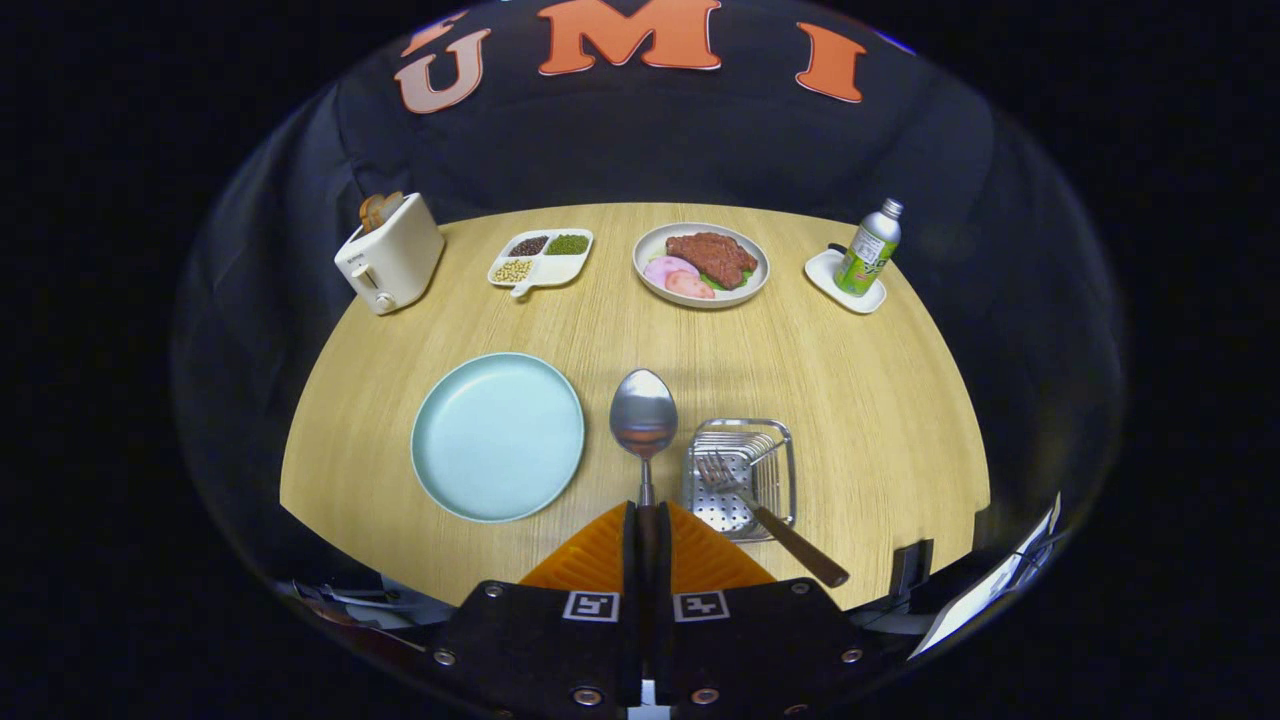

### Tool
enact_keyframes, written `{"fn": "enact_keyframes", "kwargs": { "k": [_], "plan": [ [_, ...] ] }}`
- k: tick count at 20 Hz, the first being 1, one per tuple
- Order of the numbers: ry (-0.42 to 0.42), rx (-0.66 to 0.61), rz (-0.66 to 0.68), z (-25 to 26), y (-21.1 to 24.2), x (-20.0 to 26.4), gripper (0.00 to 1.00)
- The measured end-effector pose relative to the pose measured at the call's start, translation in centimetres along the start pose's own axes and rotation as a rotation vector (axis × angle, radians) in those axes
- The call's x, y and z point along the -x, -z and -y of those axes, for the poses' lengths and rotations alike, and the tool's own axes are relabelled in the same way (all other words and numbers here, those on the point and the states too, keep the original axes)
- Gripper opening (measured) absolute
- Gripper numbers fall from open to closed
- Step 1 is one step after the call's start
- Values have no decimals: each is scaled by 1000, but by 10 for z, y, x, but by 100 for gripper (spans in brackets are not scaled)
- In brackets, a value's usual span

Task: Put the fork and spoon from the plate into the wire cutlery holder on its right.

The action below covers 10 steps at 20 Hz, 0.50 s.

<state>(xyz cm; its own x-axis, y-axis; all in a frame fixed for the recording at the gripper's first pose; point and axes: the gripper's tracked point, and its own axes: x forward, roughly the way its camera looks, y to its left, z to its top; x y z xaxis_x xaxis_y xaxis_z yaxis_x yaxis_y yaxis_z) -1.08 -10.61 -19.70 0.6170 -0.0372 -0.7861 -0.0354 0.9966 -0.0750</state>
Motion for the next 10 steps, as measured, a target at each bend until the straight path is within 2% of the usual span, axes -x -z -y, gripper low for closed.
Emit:
{"fn": "enact_keyframes", "kwargs": {
  "k": [3, 10],
  "plan": [
    [16, 13, -41, 23, 7, 3, 5],
    [-20, 40, -201, 39, 31, 0, 5]
  ]
}}
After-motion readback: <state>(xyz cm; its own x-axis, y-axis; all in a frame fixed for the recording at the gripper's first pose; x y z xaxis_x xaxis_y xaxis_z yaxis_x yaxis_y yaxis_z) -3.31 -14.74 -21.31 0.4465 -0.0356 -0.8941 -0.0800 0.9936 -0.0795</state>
